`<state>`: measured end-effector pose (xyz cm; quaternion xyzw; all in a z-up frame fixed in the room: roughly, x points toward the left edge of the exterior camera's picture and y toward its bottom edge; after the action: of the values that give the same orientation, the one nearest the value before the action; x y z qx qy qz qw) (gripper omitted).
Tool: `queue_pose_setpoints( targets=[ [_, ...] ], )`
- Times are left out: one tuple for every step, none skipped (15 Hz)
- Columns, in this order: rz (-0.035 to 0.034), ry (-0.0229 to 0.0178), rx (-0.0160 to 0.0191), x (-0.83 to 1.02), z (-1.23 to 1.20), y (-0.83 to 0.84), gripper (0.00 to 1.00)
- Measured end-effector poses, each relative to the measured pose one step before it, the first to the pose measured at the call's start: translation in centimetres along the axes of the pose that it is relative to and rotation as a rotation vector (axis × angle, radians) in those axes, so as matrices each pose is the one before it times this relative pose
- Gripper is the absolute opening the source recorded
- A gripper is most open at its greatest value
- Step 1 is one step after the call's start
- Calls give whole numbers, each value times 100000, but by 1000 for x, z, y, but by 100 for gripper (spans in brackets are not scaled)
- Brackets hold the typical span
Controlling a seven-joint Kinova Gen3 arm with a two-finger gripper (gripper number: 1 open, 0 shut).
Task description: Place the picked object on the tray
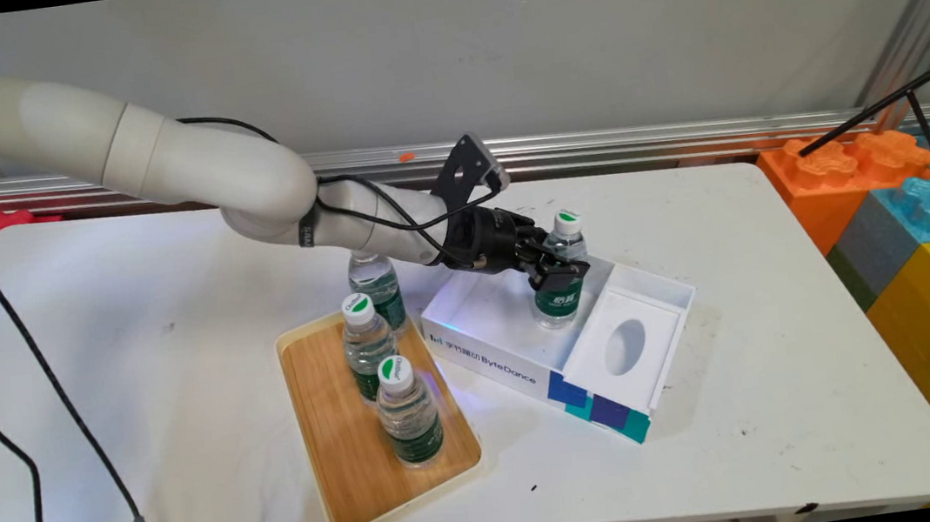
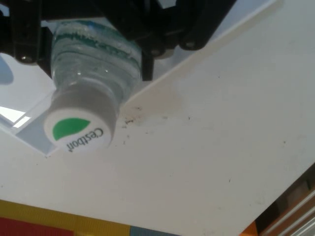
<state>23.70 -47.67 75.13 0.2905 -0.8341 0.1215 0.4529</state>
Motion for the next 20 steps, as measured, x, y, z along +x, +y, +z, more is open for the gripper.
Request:
queue_pose_setpoints(
  targets=[
    [-5,16,-57,-33,-35,-11,0],
    [24,17,-190,-23,-19,-2,0],
    [-39,35,-73,-32,-68,7,0],
    [-32,93,-105,-19,-117,20,0],
    [-35,171,-136,-5,-182,51,0],
    [-4,245,-156,32,-207,78,0],
    [-8,180,-131,21,-165,65,0],
    [-3,219,-125,34,-180,60,0],
    [13,300,-116,53,-229,76,0],
    [54,411,-105,88,-285,92,0],
    [25,427,-18,99,-333,86,0],
    [81,348,-147,109,-238,84,0],
    [28,282,-39,75,-183,51,0],
    [17,276,-72,73,-224,65,0],
    [-23,316,2,69,-254,64,0],
    [69,450,-71,143,-260,69,0],
    [21,522,-25,150,-325,69,0],
    [-28,553,81,167,-365,45,0],
    [-20,648,47,251,-346,60,0],
    [-2,491,59,210,-270,52,0]
  ],
)
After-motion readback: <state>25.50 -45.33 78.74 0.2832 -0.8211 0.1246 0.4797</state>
